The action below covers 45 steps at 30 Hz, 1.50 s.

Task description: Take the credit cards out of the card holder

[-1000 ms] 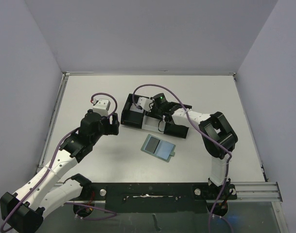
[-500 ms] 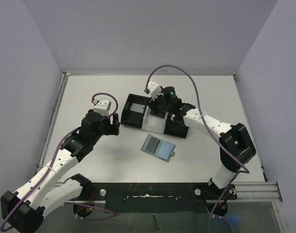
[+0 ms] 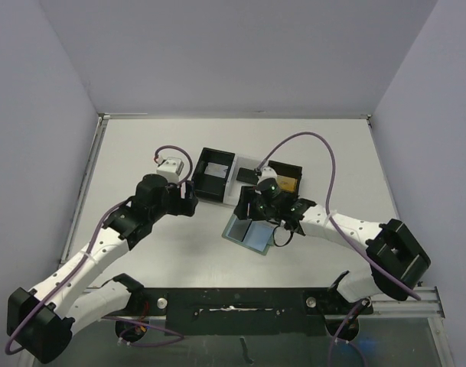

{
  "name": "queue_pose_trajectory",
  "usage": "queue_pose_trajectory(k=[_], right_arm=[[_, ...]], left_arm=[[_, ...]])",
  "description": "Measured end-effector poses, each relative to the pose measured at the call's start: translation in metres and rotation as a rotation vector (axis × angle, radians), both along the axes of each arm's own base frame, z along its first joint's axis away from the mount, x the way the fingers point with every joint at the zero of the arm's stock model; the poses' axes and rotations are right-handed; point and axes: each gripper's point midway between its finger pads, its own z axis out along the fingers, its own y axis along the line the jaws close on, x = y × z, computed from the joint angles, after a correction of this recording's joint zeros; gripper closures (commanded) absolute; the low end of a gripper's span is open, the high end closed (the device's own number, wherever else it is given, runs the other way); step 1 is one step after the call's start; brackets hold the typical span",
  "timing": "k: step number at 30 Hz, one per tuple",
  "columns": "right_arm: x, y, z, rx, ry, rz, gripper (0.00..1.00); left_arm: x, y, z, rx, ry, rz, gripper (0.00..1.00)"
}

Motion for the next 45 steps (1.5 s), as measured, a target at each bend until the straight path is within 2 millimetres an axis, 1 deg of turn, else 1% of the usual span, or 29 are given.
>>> queue_pose_trajectory(k=[2,5,9,10,12,15,17,21,23,25,28,31,34,37,40,43,45], right_arm=[[-0.014,-0.004,-0.017,-0.006,0.059,-0.039,0.41],[-0.022,-0.014,-0.033,-0.005,0.113,-0.115,0.41],[-0.030,-0.020,-0.043,0.050,0.143,-0.178,0.43],[-0.032,-0.021,-0.048,0.068,0.151,-0.190,0.45],[-0.038,-0.024,-0.058,0.096,0.168,-0.207,0.50],[-0.043,-0.026,-0.067,0.150,0.195,-0.216,0.53],[-0.042,-0.023,-0.066,0.183,0.198,-0.215,0.53],[-0.033,-0.010,-0.057,0.260,0.179,-0.204,0.53],[-0.032,-0.007,-0.056,0.277,0.179,-0.201,0.55],[-0.031,-0.005,-0.057,0.288,0.186,-0.207,0.56],[-0.032,-0.006,-0.065,0.286,0.215,-0.229,0.57],[-0.040,-0.013,-0.077,0.282,0.249,-0.253,0.57],[-0.039,-0.013,-0.076,0.303,0.249,-0.264,0.57],[-0.038,-0.015,-0.077,0.318,0.255,-0.273,0.60],[-0.034,-0.016,-0.078,0.336,0.258,-0.274,0.63],[-0.032,-0.017,-0.079,0.354,0.258,-0.270,0.66],[-0.033,-0.018,-0.080,0.368,0.253,-0.263,0.68]], left_arm=[[-0.002,-0.009,-0.004,-0.036,0.032,-0.021,0.28],[-0.006,-0.031,-0.014,-0.123,0.093,-0.076,0.33],[-0.017,-0.065,-0.043,-0.252,0.242,-0.163,0.42],[-0.021,-0.074,-0.052,-0.285,0.285,-0.181,0.45],[-0.029,-0.086,-0.069,-0.331,0.366,-0.209,0.49],[-0.037,-0.098,-0.085,-0.367,0.453,-0.234,0.50],[-0.038,-0.104,-0.089,-0.384,0.471,-0.249,0.51],[-0.037,-0.116,-0.093,-0.401,0.492,-0.278,0.54],[-0.036,-0.122,-0.097,-0.397,0.505,-0.292,0.55],[-0.037,-0.128,-0.102,-0.386,0.518,-0.306,0.59],[-0.041,-0.141,-0.111,-0.358,0.544,-0.340,0.60],[-0.048,-0.150,-0.119,-0.332,0.562,-0.370,0.60],[-0.050,-0.152,-0.127,-0.317,0.578,-0.375,0.65],[-0.050,-0.153,-0.138,-0.301,0.604,-0.368,0.68],[-0.050,-0.157,-0.139,-0.300,0.601,-0.378,0.72],[-0.056,-0.162,-0.140,-0.295,0.605,-0.395,0.76],[-0.060,-0.163,-0.142,-0.297,0.606,-0.402,0.77]])
